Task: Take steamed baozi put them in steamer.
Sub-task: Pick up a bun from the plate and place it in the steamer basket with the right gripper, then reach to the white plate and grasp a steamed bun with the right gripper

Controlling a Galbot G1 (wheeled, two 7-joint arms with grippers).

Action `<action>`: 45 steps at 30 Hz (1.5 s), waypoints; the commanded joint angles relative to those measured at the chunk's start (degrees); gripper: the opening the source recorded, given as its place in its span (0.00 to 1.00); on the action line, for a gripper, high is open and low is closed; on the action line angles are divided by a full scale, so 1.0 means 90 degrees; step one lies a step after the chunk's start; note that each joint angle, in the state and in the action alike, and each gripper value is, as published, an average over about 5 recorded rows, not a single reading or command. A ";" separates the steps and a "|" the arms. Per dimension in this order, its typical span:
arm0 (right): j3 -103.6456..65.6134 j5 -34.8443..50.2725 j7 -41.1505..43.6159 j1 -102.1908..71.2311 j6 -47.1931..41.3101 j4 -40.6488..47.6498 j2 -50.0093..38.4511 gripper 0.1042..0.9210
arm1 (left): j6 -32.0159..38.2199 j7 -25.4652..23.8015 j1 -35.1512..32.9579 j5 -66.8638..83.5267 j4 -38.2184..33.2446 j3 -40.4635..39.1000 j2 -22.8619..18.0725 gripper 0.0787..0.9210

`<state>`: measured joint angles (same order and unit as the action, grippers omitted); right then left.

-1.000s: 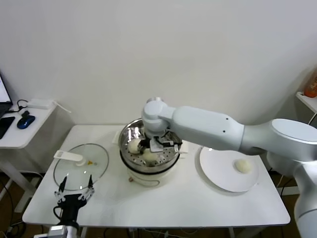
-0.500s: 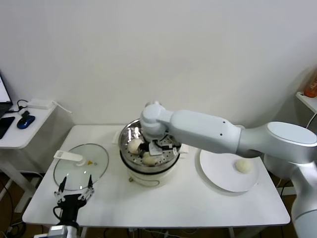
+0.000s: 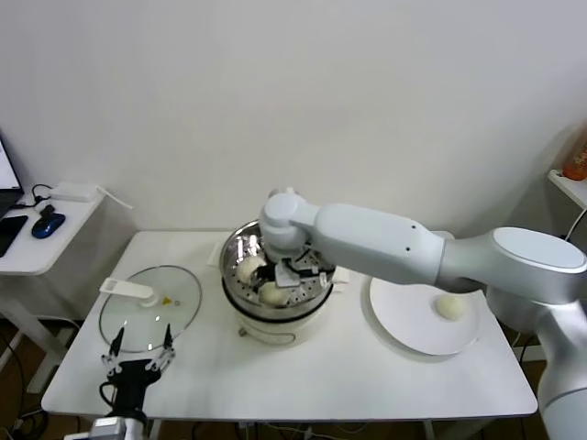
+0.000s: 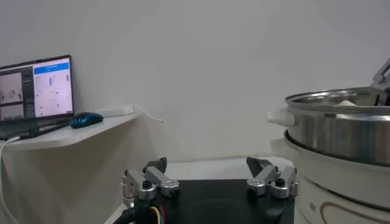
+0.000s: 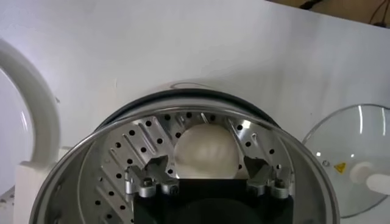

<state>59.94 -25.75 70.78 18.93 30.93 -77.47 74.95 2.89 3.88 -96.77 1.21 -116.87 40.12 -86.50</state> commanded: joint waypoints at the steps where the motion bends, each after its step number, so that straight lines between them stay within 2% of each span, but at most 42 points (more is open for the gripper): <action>1: 0.0002 0.0602 0.0085 0.0351 -0.0012 0.0010 -0.0121 0.88 | -0.0002 0.0001 -0.0013 -0.0002 -0.0015 0.0005 -0.0002 0.88; 8: 0.0452 0.2065 0.0199 0.1331 -0.0490 0.0103 -0.0572 0.88 | -0.0022 0.0005 0.0004 -0.0006 -0.0040 -0.0020 -0.0011 0.88; 18: 0.2337 0.5877 -0.0317 0.3148 -0.2825 0.0788 -0.1883 0.88 | -0.0032 -0.0008 0.0033 0.0000 -0.0079 -0.0054 0.0039 0.88; 23: 0.2849 0.6752 -0.0817 0.3368 -0.3617 0.0717 -0.2756 0.88 | -0.0044 -0.0014 0.0076 0.0000 -0.0097 -0.0108 0.0067 0.88; 27: 0.2986 0.6650 -0.1093 0.3301 -0.4056 0.0631 -0.3518 0.88 | -0.0043 -0.0018 0.0102 0.0010 -0.0109 -0.0132 0.0081 0.88; 35: 0.2282 0.5157 -0.1143 0.2100 -0.4127 0.0688 -0.4735 0.88 | -0.0040 -0.0026 0.0141 0.0004 -0.0147 -0.0185 0.0086 0.88; 45: 0.0081 0.3491 -0.0960 -0.0441 -0.3908 0.1207 -0.5024 0.88 | -0.0039 -0.0026 0.0187 -0.0025 -0.0162 -0.0197 0.0090 0.88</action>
<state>75.09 17.14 62.61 33.45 -2.72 -69.91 37.09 2.44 3.68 -95.18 1.03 -118.42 38.32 -85.73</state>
